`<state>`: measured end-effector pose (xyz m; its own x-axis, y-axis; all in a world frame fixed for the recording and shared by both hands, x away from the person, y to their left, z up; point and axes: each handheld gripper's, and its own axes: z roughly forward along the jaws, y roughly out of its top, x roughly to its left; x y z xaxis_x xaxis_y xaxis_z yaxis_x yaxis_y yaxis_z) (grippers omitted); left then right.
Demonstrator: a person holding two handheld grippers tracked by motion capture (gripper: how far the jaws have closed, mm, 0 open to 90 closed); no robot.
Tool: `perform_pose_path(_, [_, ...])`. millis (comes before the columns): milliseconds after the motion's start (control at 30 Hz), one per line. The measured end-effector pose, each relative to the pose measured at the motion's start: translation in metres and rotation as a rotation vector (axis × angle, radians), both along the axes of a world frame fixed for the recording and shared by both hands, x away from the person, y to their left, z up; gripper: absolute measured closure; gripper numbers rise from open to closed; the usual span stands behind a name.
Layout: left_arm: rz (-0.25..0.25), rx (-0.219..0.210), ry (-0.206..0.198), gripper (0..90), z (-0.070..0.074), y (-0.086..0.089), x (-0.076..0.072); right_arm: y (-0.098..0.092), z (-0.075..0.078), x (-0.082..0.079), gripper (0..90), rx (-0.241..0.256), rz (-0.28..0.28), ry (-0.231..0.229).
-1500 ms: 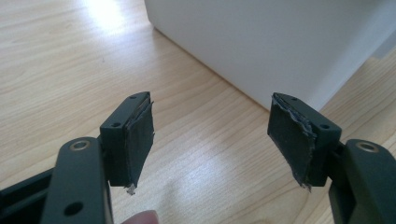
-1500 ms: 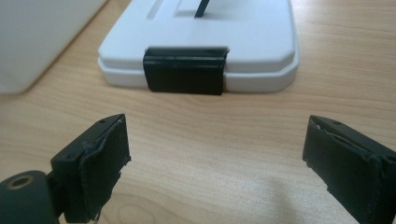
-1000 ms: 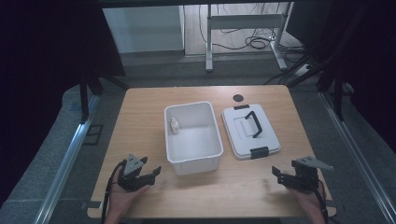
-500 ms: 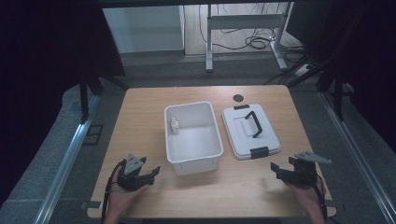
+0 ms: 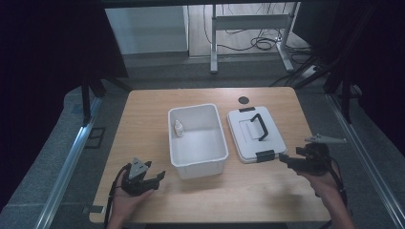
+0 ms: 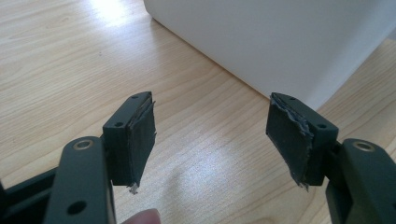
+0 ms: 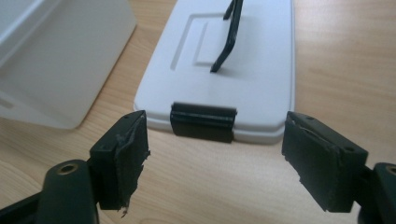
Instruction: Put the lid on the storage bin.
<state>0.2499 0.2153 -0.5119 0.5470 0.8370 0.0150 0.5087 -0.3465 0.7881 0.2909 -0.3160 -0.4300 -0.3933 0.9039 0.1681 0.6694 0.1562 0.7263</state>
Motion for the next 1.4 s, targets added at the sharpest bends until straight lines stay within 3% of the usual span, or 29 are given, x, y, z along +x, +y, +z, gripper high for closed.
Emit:
perform_pose_path(33, [0.0,0.0,-0.001,33.0,0.0,0.0,0.0,0.002,0.009,0.006,25.6,-0.002,0.02,0.01])
perform_pose_path(233, [-0.002,-0.003,-0.001,33.0,-0.001,0.001,0.0,0.016,0.027,0.029,29.2,-0.044,0.082,0.029])
perform_pose_path(400, [-0.003,-0.005,-0.001,33.0,-0.001,0.001,0.0,0.025,0.039,0.047,31.8,-0.035,0.113,0.064])
perform_pose_path(667, [-0.005,-0.01,-0.003,33.0,0.0,0.001,-0.001,0.036,0.056,0.096,38.0,-0.058,0.121,0.178])
perform_pose_path(867, [-0.008,-0.014,-0.004,33.0,0.0,0.002,-0.001,0.041,0.051,0.126,43.7,-0.086,0.096,0.274])
perform_pose_path(1067, [-0.012,-0.012,-0.001,33.0,-0.001,0.001,0.0,0.043,0.038,0.148,48.7,-0.108,0.08,0.342])
perform_pose_path(1400, [-0.01,-0.014,0.005,33.0,-0.003,0.001,0.002,0.047,0.02,0.177,58.6,-0.162,0.064,0.393])
